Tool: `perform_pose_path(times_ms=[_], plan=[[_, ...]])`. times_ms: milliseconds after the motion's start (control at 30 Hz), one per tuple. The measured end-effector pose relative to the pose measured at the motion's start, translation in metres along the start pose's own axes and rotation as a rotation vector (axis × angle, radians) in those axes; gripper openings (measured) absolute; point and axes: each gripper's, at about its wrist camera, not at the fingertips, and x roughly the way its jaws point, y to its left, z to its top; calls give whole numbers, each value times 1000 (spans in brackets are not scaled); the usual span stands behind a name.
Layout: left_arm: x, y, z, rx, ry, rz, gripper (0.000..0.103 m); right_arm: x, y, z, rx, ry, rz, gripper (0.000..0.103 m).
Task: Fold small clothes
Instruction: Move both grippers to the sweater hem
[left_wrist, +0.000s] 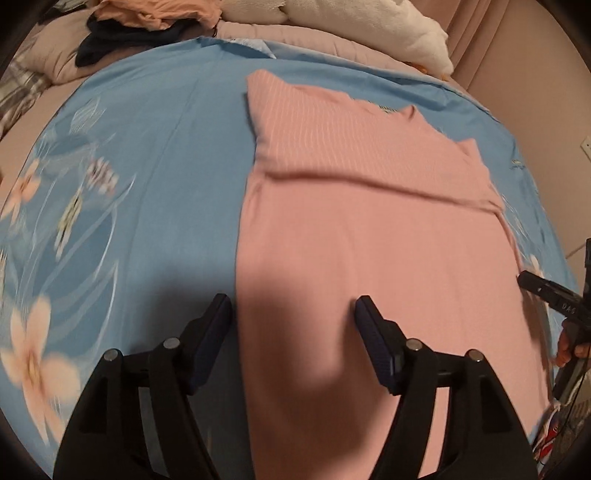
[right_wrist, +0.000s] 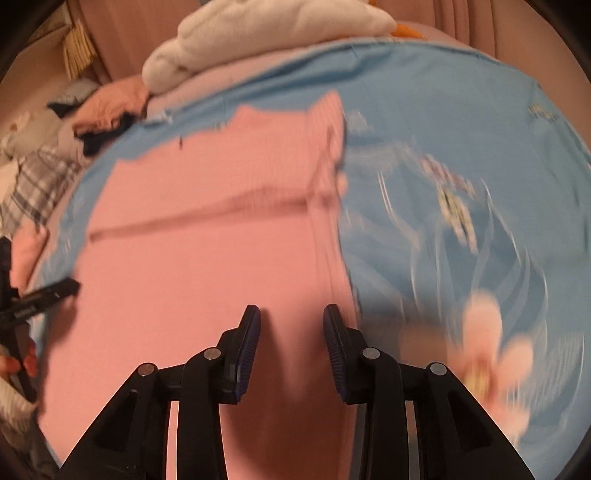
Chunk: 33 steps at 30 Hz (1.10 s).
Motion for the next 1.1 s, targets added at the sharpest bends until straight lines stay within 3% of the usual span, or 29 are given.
perform_pose_path(times_ms=[267, 400, 600, 833, 933, 1100], plan=[[-40, 6, -58, -64, 37, -79, 69, -45, -8, -54, 50, 36, 46, 34], [-54, 11, -80, -142, 46, -163, 69, -64, -19, -79, 99, 36, 49, 35], [-66, 17, -97, -224, 61, -276, 68, -73, -39, -102, 203, 50, 131, 39], [-71, 31, -111, -331, 69, -453, 68, -63, -34, -106, 206, 75, 265, 49], [-71, 34, -111, -361, 69, -492, 67, -54, -33, -101, 228, 65, 317, 49], [-65, 38, -105, -378, 81, -505, 57, -42, -31, -93, 260, 36, 372, 49]])
